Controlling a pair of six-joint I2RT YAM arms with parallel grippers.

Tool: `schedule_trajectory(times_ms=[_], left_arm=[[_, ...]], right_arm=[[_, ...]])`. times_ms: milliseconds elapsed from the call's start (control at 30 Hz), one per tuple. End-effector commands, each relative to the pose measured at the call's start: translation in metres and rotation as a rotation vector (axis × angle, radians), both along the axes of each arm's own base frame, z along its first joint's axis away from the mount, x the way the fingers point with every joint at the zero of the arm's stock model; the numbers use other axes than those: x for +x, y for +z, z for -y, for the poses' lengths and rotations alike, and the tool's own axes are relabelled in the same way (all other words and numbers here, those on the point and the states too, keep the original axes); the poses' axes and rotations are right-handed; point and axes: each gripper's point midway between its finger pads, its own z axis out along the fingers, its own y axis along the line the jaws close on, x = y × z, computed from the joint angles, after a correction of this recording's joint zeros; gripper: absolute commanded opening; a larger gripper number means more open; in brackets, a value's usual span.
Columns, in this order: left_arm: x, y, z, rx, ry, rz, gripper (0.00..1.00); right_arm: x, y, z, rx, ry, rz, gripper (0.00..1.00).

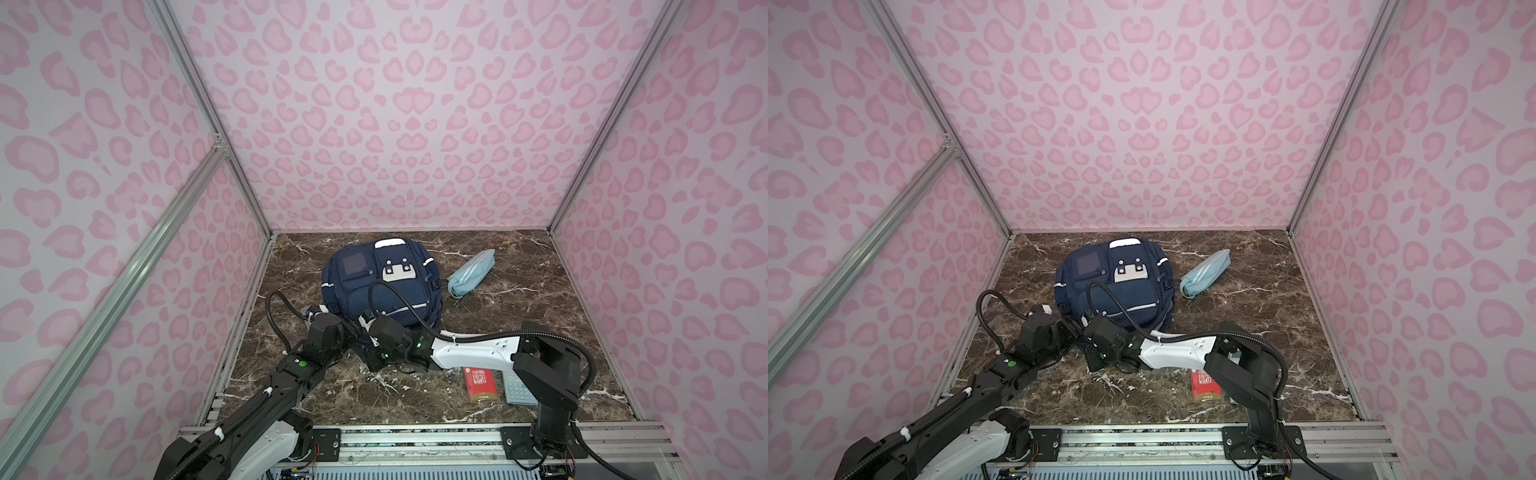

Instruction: Pack the student bag

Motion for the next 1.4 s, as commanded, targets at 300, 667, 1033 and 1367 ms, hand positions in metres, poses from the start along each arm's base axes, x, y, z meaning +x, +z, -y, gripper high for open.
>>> schedule_trajectory(times_ms=[300, 667, 1033, 1367], left_arm=[[-0.031, -0.048, -0.004, -0.201, 0.115, -0.148, 0.66], [-0.017, -0.067, 0.001, -0.164, 0.132, -0.177, 0.2], [-0.021, -0.049, -0.014, -0.076, 0.136, -0.135, 0.02], [-0.021, -0.044, -0.016, -0.046, 0.117, -0.121, 0.02]], right_arm=[[-0.011, 0.014, -0.018, 0.085, 0.075, 0.029, 0.0], [-0.022, 0.024, -0.019, 0.101, 0.113, 0.038, 0.0], [-0.005, -0.013, 0.057, -0.176, -0.029, 0.002, 0.0], [0.02, -0.036, 0.149, -0.397, -0.133, 0.002, 0.0]])
